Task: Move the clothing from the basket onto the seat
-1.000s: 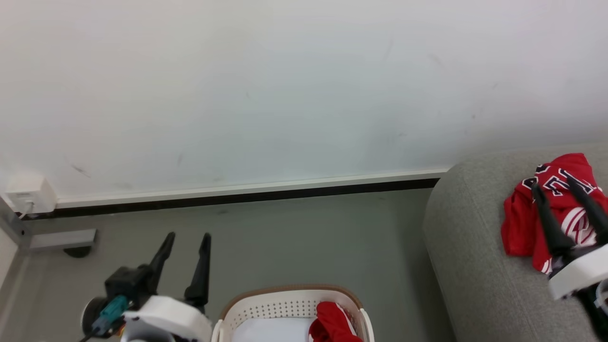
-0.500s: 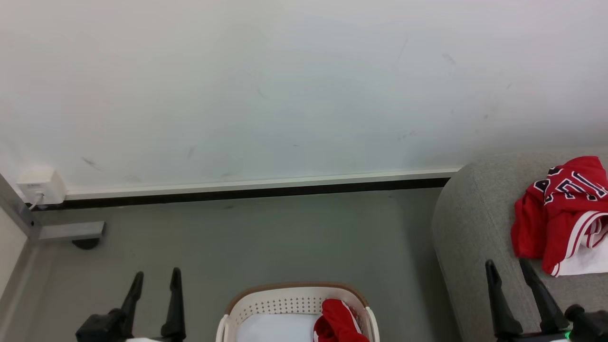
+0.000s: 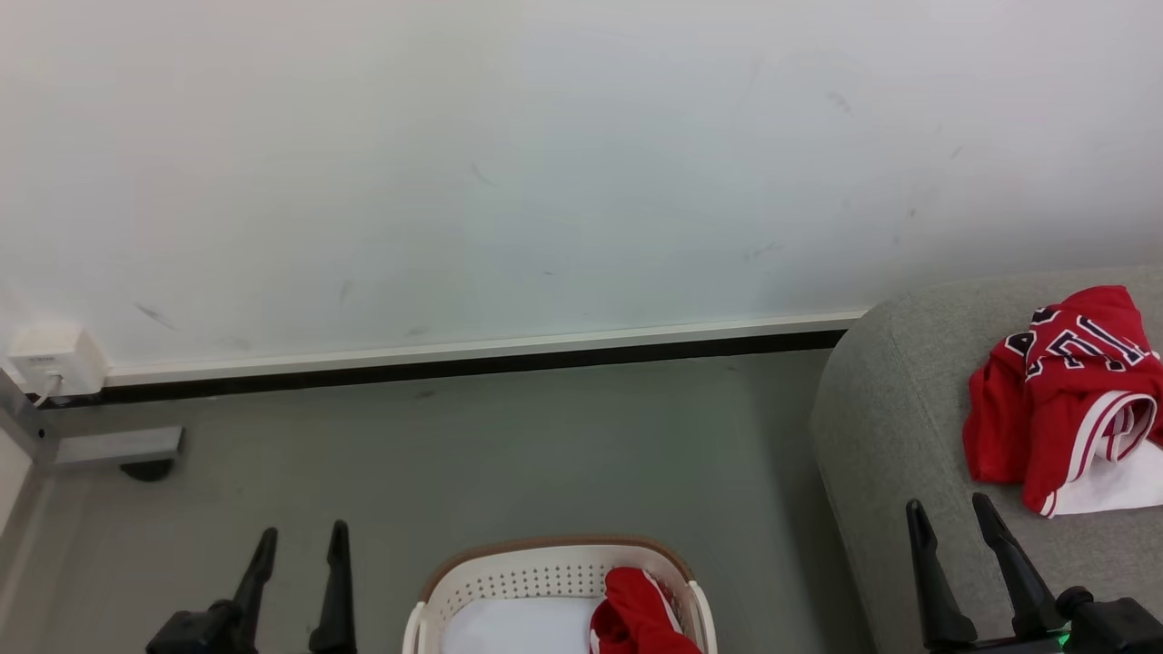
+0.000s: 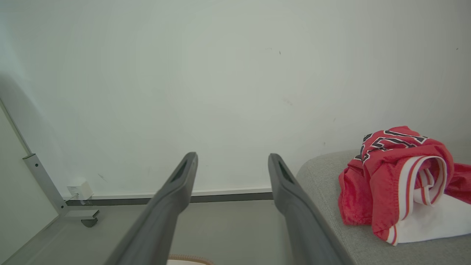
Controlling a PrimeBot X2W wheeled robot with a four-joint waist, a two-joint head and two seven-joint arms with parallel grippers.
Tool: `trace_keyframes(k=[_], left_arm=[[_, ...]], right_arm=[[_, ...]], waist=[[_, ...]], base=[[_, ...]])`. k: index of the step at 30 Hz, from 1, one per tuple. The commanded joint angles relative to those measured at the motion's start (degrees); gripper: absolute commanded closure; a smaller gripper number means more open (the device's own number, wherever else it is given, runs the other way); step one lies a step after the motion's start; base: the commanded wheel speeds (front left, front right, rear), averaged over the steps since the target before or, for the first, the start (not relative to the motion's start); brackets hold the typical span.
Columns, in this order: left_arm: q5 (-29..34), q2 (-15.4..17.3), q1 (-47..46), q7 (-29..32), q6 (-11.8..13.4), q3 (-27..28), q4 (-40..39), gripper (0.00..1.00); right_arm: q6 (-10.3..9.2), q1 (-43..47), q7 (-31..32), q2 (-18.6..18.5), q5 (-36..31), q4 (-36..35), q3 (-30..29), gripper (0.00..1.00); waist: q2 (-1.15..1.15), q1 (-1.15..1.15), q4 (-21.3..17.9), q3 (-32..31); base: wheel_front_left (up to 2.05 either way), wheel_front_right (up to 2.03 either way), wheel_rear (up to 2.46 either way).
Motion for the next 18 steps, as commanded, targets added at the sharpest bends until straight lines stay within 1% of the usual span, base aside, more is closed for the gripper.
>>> trace_keyframes(k=[1,6,18], left_arm=[[0.8,-0.1,-0.4,0.0,-0.3,0.5,0.2,0.0],[1.6,-0.7,-0.5,0.0,-1.2,1.4,0.6,0.0],[2.5,-1.2,-1.0,0.0,-2.5,2.6,1.3,0.0]], right_arm=[[-0.13,-0.4,0.0,0.3,0.1,-0.3,0.2,0.0],[-0.13,-0.8,0.0,0.4,0.5,0.0,0.6,0.0],[-0.13,-1.6,0.0,0.0,0.4,0.5,0.9,0.0]], waist=[[0.0,0.0,-0.1,0.0],[0.0,0.0,-0.1,0.0],[0.0,0.0,-0.5,0.4]], base=[[0.0,0.0,0.0],[0.0,0.0,0.0],[0.0,0.0,0.0]])
